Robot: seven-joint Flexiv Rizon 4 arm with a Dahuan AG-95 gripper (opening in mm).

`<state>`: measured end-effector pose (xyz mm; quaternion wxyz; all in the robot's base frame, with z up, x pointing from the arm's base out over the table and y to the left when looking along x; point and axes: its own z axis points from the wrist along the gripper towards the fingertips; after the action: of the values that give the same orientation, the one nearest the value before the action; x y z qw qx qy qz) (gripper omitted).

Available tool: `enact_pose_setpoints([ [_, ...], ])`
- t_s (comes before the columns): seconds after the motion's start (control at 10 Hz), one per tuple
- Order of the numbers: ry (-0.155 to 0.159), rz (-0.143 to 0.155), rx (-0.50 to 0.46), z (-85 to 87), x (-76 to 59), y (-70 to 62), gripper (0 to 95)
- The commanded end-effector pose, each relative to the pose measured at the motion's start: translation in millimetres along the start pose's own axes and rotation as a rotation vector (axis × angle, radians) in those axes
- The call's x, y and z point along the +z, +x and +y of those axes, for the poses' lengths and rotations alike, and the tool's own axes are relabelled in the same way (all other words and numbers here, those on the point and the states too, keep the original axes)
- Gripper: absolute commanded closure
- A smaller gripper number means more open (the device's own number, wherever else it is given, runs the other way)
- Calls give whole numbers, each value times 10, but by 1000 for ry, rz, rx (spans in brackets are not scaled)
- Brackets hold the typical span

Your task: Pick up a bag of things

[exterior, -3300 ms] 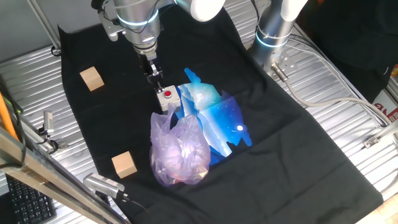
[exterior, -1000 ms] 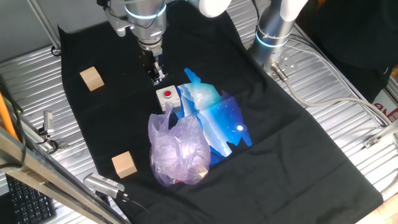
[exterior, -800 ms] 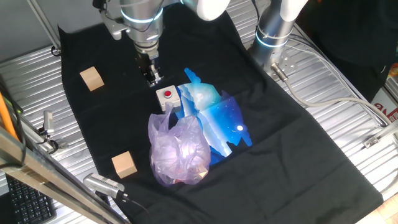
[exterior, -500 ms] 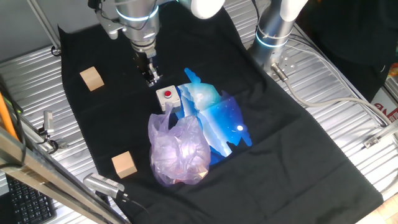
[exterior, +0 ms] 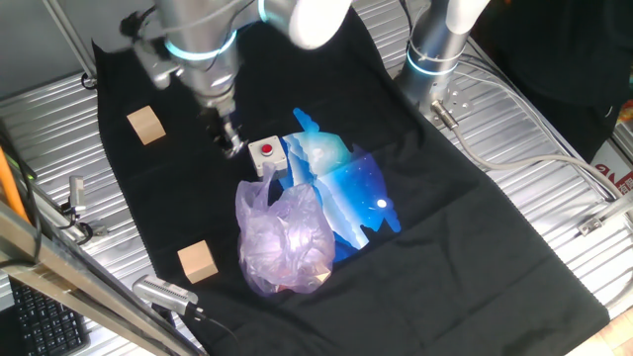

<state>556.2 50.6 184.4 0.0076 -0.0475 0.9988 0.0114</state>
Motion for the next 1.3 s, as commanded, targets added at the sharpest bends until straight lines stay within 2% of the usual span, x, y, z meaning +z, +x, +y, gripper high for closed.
enact_pose_setpoints([
  [0.1, 1, 9, 17, 171, -68, -134, 950],
  [0.3, 4, 10, 43, 388, -76, -192, 950],
  [0.5, 1, 0, 63, 562, -78, -159, 950],
  [0.8, -2, 1, 86, 767, -187, -216, 950],
  [1.0, -2, 9, 113, 945, -291, -321, 950],
  [1.3, -11, 9, 140, 1103, -386, -401, 950],
])
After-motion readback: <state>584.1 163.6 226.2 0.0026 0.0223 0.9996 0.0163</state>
